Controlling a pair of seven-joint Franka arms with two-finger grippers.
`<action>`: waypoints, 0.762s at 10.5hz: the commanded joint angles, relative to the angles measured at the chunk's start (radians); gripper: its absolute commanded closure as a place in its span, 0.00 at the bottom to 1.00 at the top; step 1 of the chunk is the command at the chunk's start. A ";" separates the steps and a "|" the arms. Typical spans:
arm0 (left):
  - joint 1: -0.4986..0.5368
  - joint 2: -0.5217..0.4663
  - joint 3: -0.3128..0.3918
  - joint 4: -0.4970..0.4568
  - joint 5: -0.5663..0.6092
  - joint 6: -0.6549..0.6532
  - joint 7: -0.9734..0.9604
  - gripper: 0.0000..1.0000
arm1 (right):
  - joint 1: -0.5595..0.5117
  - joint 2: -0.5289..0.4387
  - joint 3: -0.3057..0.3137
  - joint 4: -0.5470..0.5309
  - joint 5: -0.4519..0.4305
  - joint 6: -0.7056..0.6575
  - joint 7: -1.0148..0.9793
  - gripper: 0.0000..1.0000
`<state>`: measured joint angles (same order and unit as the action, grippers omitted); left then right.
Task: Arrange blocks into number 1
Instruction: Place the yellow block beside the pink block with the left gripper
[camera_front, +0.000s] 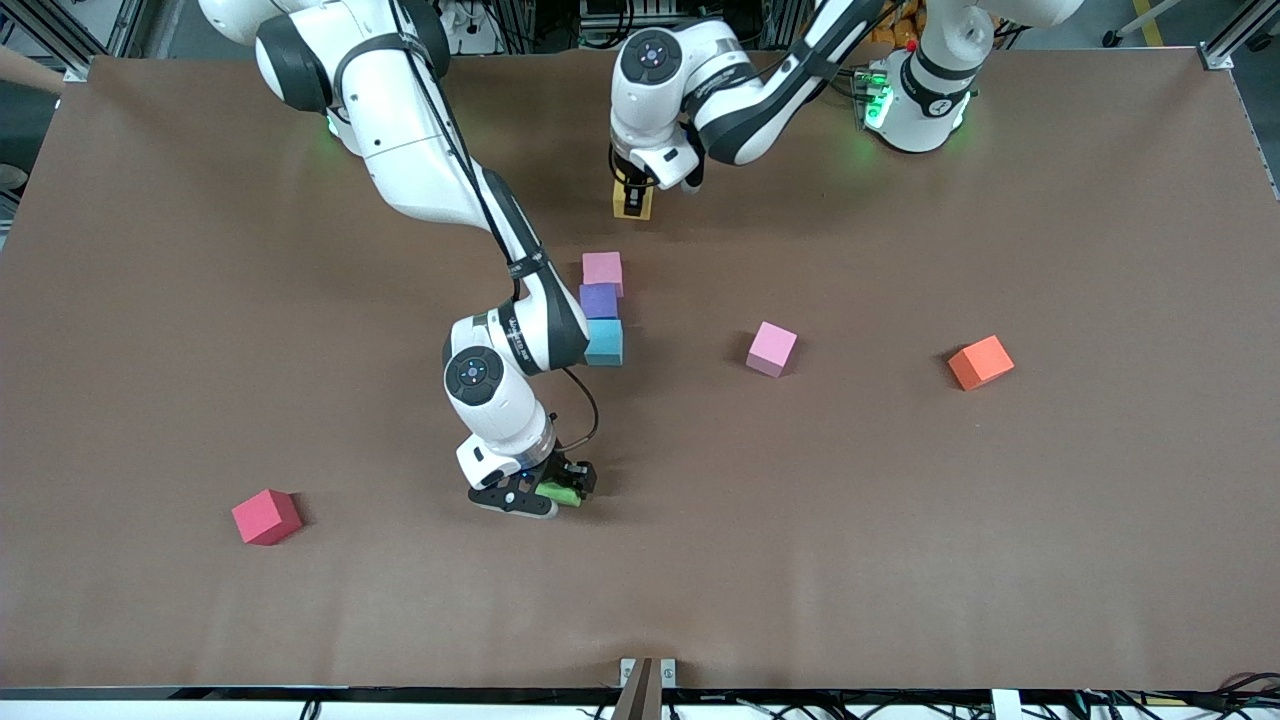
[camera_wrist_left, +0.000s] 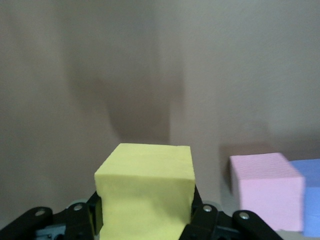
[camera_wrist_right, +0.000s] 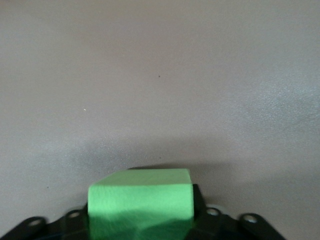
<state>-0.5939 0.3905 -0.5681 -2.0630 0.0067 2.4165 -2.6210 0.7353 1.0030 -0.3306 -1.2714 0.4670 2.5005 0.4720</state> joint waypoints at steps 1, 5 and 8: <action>-0.050 0.126 0.005 0.104 0.076 0.006 -0.097 1.00 | 0.025 -0.041 -0.015 -0.035 -0.011 -0.020 0.005 0.58; -0.105 0.221 0.069 0.234 0.148 -0.038 -0.165 1.00 | 0.070 -0.139 -0.013 -0.141 -0.008 -0.145 0.003 0.55; -0.164 0.286 0.155 0.345 0.150 -0.089 -0.163 1.00 | 0.052 -0.173 -0.021 -0.143 -0.002 -0.161 -0.004 0.55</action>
<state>-0.7282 0.6349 -0.4325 -1.7873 0.1155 2.3654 -2.7195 0.7929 0.8820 -0.3434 -1.3613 0.4673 2.3465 0.4730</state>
